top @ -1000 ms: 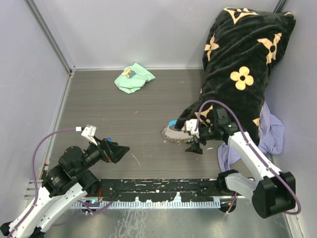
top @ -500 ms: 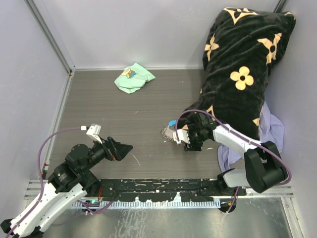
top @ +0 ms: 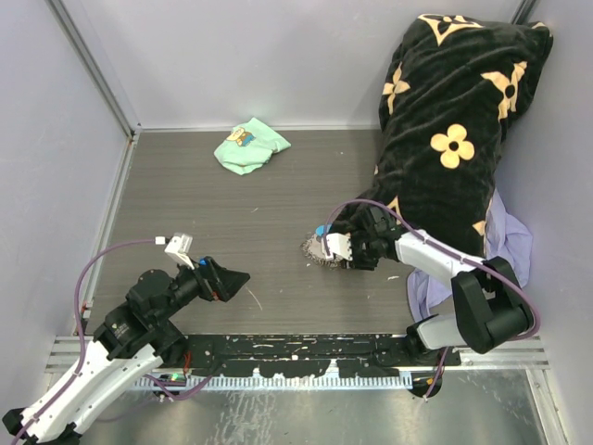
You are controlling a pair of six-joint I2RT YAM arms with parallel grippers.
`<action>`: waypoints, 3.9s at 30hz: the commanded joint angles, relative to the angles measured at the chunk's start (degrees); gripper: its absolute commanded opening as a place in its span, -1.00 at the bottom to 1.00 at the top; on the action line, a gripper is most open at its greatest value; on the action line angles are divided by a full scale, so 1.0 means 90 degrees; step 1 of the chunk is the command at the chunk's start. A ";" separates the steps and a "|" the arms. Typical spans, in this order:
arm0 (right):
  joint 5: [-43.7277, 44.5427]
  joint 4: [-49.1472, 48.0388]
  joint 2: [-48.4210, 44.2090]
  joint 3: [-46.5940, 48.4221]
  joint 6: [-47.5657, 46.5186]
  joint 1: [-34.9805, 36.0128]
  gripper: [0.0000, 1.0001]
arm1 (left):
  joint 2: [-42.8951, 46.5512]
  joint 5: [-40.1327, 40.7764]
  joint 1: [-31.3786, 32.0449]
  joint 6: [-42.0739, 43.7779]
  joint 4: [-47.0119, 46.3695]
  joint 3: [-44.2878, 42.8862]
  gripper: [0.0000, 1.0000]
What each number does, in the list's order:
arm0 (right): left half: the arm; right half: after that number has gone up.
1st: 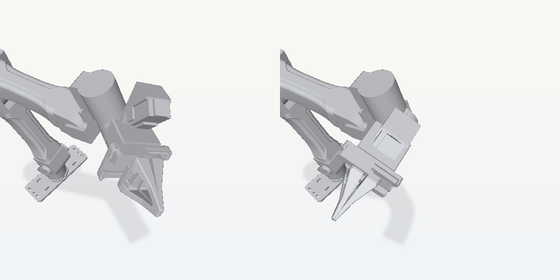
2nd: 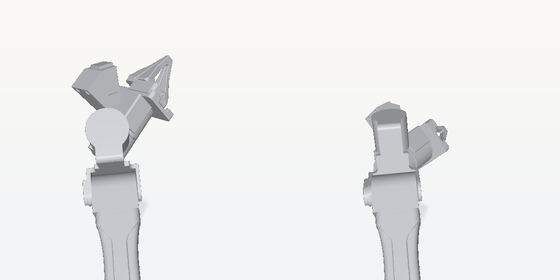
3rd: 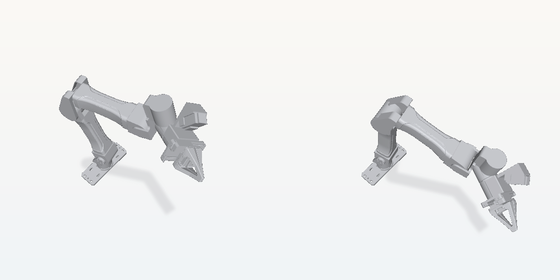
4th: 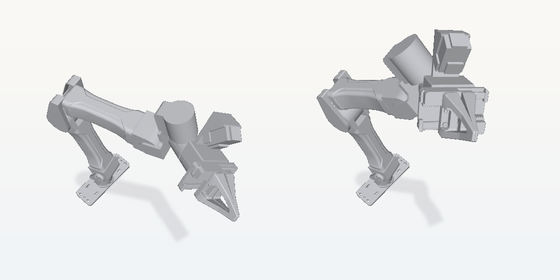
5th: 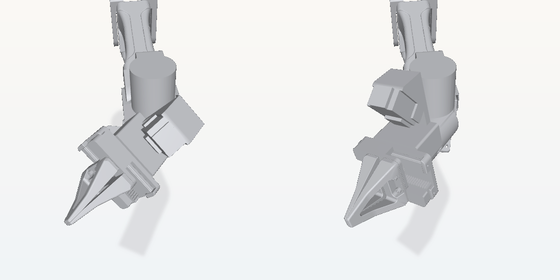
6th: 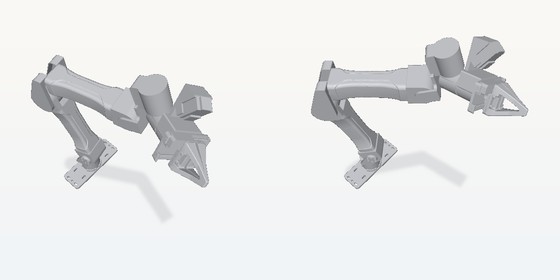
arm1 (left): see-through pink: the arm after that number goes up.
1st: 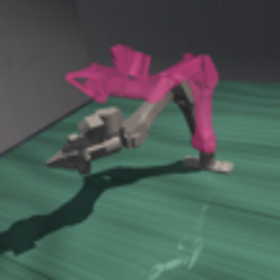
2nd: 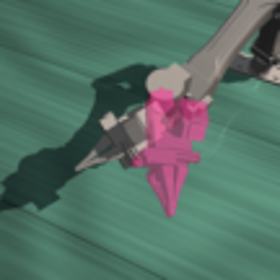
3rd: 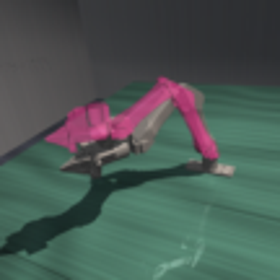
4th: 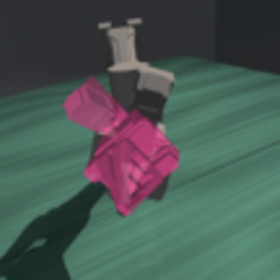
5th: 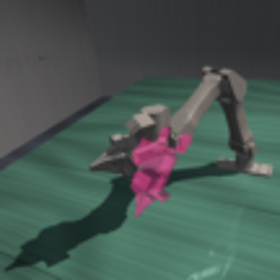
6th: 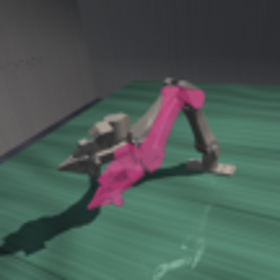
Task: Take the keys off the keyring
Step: Move the keyring to the center of the board.
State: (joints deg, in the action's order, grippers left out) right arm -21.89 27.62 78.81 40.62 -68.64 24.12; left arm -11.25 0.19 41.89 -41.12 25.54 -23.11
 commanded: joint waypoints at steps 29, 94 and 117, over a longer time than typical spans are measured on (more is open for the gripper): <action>-0.0188 -0.0342 -0.0143 0.0005 -0.0023 0.0666 -0.85 | 0.0093 -0.0082 -0.0013 -0.0027 -0.0513 -0.0033 1.00; -0.2661 0.0418 0.1898 0.1997 0.3965 0.0084 0.11 | -0.7296 -0.1248 0.0002 -0.0040 -0.4357 -0.0828 -0.07; -0.2731 0.0391 0.1831 0.2058 0.4133 0.0078 0.11 | -0.8045 -0.1543 -0.0004 0.0188 -0.4186 -0.1337 -0.90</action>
State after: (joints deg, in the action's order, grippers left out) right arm -45.30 31.77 96.05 56.80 -32.69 24.95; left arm -83.90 -13.34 41.89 -41.15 -10.70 -32.77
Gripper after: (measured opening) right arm 0.556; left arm 0.122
